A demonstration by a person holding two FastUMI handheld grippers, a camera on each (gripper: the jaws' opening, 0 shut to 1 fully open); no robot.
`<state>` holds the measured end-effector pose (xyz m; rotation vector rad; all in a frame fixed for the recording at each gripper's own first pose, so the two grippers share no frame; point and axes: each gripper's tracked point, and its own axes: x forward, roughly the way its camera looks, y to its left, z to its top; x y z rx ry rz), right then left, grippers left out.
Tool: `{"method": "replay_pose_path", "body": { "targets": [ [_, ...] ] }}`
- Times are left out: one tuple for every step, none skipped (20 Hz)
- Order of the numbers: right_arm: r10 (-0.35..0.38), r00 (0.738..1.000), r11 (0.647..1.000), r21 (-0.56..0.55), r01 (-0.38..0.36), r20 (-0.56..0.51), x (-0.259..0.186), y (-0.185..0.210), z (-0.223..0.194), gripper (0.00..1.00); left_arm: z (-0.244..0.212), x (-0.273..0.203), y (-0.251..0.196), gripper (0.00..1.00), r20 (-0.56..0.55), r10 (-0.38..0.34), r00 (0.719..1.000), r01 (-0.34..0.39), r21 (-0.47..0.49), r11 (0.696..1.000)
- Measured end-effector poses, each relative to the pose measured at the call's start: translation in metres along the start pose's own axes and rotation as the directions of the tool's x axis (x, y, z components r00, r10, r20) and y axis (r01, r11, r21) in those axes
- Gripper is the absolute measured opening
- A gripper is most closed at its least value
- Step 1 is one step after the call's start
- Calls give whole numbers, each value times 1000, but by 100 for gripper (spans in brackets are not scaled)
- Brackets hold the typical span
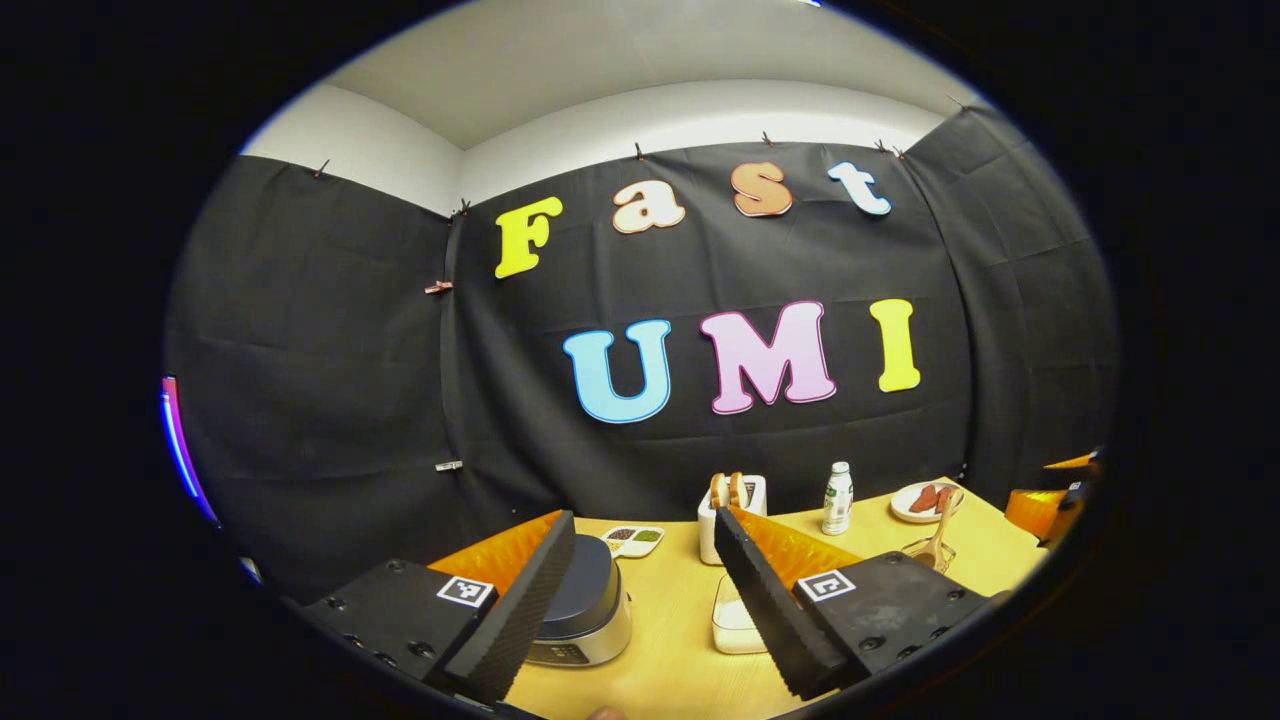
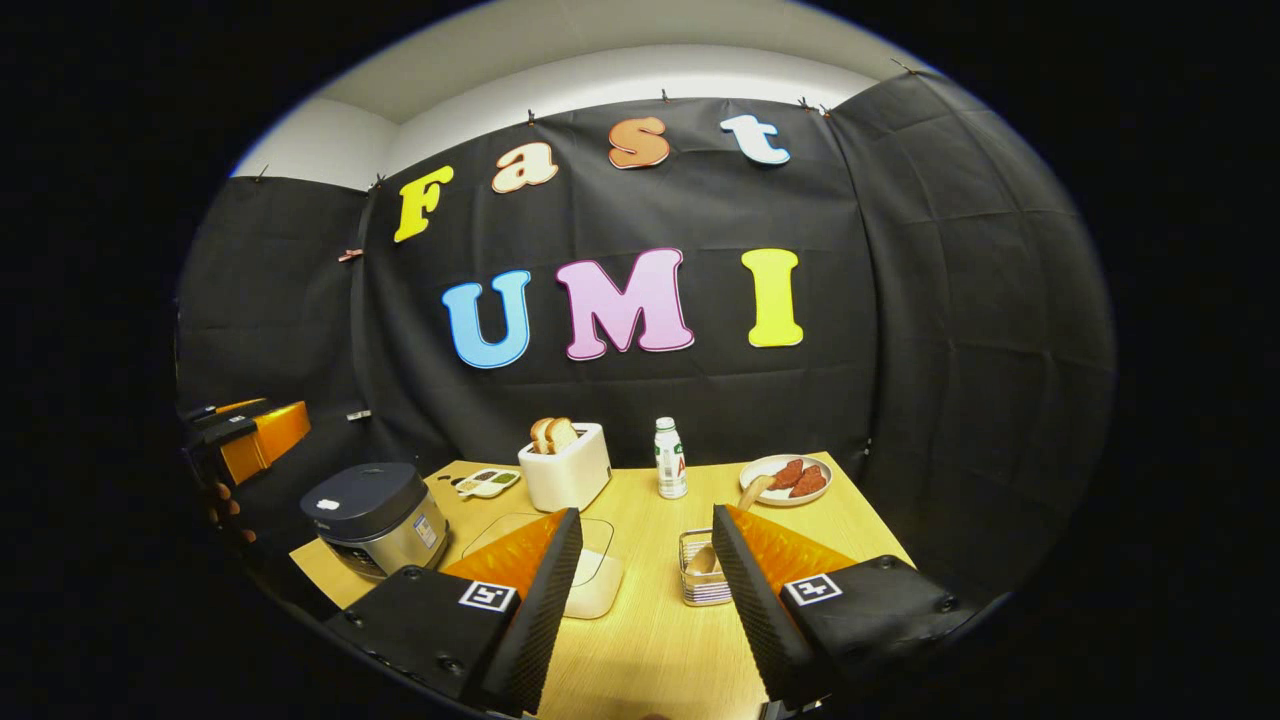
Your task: Close the left gripper, press the button to open the rice cooker; take a wooden spoon from the chopstick holder with the right hand, scoop a spoonful of rice and pour it into the rice cooker, then put the wooden spoon back into the chopstick holder.
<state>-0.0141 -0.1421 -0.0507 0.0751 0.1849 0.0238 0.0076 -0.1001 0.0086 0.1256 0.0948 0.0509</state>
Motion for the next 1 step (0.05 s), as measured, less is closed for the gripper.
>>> {"method": "replay_pose_path", "body": {
  "targets": [
    [8, 1000, 1000, -2, -8, 3, 0, 3, 1, 82, 2, -2, 2, 95, 3, 6, 1000, -6, 4, 1000]
  ]
}}
